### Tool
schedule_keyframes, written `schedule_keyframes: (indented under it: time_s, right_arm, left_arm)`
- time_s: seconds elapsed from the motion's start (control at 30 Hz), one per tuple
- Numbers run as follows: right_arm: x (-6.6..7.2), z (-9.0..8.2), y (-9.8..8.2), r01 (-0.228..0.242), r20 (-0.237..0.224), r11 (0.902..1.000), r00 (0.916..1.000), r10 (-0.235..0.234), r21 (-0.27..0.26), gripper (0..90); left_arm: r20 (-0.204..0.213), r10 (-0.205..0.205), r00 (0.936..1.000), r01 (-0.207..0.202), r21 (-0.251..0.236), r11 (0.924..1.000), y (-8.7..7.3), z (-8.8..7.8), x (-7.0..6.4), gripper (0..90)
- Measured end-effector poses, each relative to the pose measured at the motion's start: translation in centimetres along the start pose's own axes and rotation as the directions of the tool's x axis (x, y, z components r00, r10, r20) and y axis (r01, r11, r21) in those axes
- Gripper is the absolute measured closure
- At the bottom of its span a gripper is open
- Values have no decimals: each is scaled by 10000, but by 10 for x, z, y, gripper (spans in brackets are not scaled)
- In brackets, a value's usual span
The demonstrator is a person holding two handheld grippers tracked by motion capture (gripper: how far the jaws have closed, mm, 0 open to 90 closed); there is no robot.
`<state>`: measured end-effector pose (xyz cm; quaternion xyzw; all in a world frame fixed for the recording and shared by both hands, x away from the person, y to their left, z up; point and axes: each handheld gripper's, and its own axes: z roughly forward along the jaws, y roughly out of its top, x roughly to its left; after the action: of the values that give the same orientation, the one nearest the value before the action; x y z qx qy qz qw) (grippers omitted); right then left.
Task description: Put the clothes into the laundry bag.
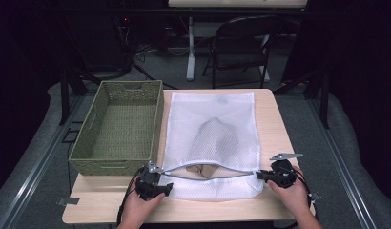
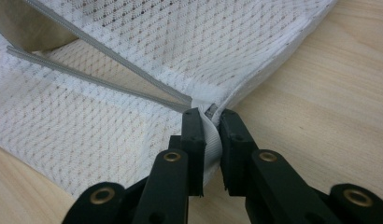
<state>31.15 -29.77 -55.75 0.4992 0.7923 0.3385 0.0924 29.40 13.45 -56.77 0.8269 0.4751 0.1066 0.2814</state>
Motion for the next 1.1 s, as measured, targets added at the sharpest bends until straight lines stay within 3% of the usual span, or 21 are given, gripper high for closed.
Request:
schedule_keyframes:
  time_s: [0.17, 0.63, 0.9, 1.1]
  right_arm:
    - [1, 1, 0, 9, -25, 10000, 10000, -9, 19, 811]
    - [3, 1, 0, 137, 70, 9999, 9999, -138, 81, 812]
    - [7, 1, 1, 410, 258, 9990, 9988, -414, 162, 814]
    - [9, 1, 2, 655, 378, 9975, 9971, -665, 264, 816]
  left_arm:
    - [-583, 322, 9978, -321, 20, 9995, 0, 1, -4, 496]
    - [-335, 650, 9973, -656, -183, 9977, 1, 3, -9, 698]
    - [-142, 740, 9972, -741, -82, 9972, 4, 3, -10, 828]
    - [-41, 743, 9972, -743, -49, 9972, 6, 4, -9, 874]
